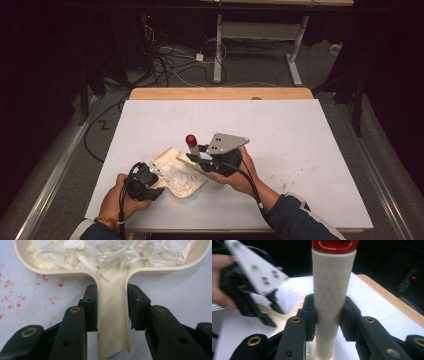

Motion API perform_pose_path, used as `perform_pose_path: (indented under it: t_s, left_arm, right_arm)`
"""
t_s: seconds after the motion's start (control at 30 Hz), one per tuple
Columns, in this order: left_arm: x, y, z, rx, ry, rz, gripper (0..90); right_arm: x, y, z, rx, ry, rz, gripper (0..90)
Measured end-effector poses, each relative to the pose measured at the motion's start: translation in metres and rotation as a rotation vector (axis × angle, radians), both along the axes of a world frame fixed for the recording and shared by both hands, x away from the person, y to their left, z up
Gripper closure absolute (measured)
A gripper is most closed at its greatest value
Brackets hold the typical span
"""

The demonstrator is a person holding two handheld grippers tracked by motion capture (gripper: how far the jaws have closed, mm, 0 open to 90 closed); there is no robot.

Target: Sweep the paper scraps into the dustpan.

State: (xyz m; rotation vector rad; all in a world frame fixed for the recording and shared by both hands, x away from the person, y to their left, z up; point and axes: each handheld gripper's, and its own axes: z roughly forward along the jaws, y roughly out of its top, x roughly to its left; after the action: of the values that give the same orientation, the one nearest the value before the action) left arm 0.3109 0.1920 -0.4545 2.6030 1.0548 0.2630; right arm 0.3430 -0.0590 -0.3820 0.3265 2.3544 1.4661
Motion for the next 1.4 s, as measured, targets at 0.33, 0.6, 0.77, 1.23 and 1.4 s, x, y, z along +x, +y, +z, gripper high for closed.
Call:
perform_pose_path:
  t_s: [0.33, 0.6, 0.77, 1.23, 1.4]
  left_arm:
    - [-0.002, 0.007, 0.003, -0.010, 0.000, -0.001, 63.2]
    - [-0.013, 0.027, 0.010, -0.033, -0.004, 0.026, 63.3]
    - [-0.021, 0.027, 0.009, -0.015, 0.008, 0.012, 63.5]
    - [-0.042, 0.005, 0.003, 0.031, 0.022, -0.070, 63.6]
    - [-0.044, -0.005, 0.001, 0.046, 0.029, -0.095, 63.5]
  right_arm:
    - [-0.007, -0.017, 0.020, 0.057, -0.039, -0.022, 70.0]
    - [-0.007, -0.060, 0.025, 0.052, -0.067, -0.124, 70.0]
    - [-0.005, -0.086, 0.019, 0.045, -0.060, -0.204, 70.0]
    - [-0.001, -0.103, 0.002, 0.029, -0.023, -0.257, 70.0]
    - [-0.006, -0.093, -0.002, 0.031, -0.034, -0.241, 69.9]
